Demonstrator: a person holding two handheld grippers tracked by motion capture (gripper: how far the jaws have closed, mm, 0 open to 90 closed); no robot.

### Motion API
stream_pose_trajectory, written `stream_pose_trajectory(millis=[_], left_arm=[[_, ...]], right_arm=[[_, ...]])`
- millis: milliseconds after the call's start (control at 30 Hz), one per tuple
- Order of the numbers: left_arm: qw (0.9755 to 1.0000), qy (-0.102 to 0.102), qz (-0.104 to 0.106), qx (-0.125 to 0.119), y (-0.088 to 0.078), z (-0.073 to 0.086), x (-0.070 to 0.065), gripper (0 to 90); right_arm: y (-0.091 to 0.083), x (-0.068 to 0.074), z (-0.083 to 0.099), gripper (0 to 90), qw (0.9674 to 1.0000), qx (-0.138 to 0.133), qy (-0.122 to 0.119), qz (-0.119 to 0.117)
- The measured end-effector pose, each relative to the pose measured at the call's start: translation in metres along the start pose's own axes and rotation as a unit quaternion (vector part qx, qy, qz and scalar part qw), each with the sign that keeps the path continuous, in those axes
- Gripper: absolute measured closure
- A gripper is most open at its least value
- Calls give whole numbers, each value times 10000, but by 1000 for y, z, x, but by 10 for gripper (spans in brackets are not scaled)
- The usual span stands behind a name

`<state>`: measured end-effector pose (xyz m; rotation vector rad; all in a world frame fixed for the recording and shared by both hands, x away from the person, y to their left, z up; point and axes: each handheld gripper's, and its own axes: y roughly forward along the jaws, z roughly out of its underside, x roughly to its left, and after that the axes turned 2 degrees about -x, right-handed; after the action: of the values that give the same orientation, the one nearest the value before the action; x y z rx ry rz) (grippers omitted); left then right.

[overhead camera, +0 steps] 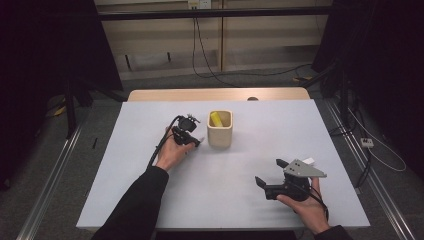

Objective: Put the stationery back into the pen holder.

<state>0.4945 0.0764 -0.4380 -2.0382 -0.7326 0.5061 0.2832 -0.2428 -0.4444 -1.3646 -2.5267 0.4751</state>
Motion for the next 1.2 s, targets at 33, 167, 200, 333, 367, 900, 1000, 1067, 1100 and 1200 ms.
stream_pose_trajectory(millis=[33,167,200,333,367,900,1000,1067,1100,1200], left_arm=[[9999,-92,33,-29,0,0,0,809],[9998,-183,78,-100,-2,2,2,809],[9998,-171,61,-114,-4,2,3,809],[9994,-220,91,-259,-12,3,7,809],[9991,-266,104,-301,-14,4,7,809],[9920,-148,191,-1242,-56,17,12,808],[9903,-26,103,-1385,-63,18,7,808],[9884,49,150,-1508,-68,18,5,808],[9877,52,171,-1553,-70,17,3,808],[9852,155,178,-1699,-76,16,-1,808]], right_arm=[[0,0,0,45,10000,9,1,7],[0,0,0,45,10000,-2,3,-6],[0,0,0,45,10000,5,6,-3],[1,0,0,45,10000,18,17,-5],[1,0,0,45,10000,2,5,-13],[1,0,0,45,10000,21,-11,-19],[1,-1,0,45,10000,5,-29,6],[0,-2,0,45,10000,-6,-28,9],[-1,-2,-1,45,10000,-16,-26,18],[-2,-3,-1,45,10000,-24,-3,40]])
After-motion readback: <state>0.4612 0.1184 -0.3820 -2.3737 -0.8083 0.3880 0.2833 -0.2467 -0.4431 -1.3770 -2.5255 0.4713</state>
